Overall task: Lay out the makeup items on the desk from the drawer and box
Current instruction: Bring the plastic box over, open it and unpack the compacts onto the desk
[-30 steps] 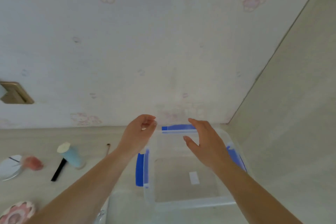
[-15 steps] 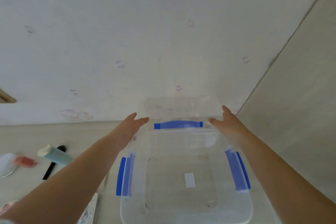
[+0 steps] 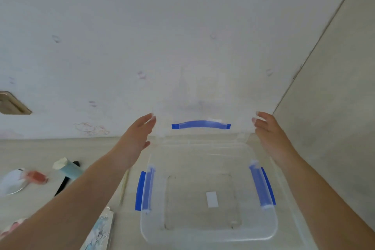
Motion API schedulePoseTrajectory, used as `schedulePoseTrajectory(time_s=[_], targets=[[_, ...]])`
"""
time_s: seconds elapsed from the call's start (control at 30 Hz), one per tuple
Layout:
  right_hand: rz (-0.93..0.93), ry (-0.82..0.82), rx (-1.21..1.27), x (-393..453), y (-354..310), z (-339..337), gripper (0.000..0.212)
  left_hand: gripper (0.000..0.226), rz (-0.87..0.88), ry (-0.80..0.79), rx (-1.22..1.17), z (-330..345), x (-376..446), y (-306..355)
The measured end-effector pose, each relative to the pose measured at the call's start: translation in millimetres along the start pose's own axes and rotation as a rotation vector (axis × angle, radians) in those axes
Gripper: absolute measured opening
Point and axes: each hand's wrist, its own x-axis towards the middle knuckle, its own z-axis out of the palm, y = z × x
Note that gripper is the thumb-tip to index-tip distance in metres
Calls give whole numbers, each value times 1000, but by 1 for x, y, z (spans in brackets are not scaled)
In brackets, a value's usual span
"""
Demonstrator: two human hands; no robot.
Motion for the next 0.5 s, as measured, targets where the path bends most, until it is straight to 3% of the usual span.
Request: schedulePoseTrajectory(time_s=[0.27, 0.5], targets=[[-182, 58, 234, -54, -15, -13, 32, 13, 112, 76, -209, -17, -54, -8], [-221, 38, 330, -127, 17, -29, 47, 29, 136, 131, -120, -24, -113, -42]])
